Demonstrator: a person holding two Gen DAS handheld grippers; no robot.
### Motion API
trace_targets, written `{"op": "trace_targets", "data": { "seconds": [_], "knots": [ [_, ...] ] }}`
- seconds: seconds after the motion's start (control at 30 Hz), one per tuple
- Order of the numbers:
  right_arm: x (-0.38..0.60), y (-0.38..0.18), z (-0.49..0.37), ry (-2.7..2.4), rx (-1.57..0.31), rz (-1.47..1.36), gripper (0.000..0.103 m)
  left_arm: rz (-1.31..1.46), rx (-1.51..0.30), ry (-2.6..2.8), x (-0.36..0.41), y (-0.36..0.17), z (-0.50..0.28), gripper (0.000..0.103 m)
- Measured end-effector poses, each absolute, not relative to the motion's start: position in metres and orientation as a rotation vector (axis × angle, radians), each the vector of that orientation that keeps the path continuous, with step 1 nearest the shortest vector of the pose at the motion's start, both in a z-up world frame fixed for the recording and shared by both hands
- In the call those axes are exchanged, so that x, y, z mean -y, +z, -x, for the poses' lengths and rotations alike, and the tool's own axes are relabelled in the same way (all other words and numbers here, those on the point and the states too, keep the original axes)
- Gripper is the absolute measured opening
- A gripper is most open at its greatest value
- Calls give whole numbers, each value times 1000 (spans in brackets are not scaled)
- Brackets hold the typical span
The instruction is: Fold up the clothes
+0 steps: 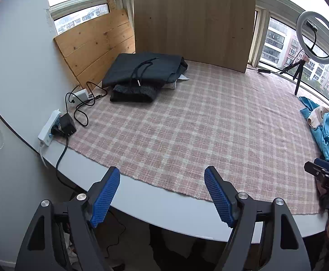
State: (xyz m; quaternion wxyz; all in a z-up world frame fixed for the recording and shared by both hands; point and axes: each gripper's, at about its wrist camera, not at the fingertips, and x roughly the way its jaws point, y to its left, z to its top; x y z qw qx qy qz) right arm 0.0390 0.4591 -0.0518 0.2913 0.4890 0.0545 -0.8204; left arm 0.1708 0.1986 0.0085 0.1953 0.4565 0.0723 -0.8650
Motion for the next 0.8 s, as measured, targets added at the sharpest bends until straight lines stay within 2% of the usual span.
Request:
{"op": "trace_targets", "data": {
  "seconds": [0.8],
  "knots": [
    [-459,-48,-35,-2238,-178,-1285,65,-1313,-246,-2430,-192,5,-163,76]
  ]
}}
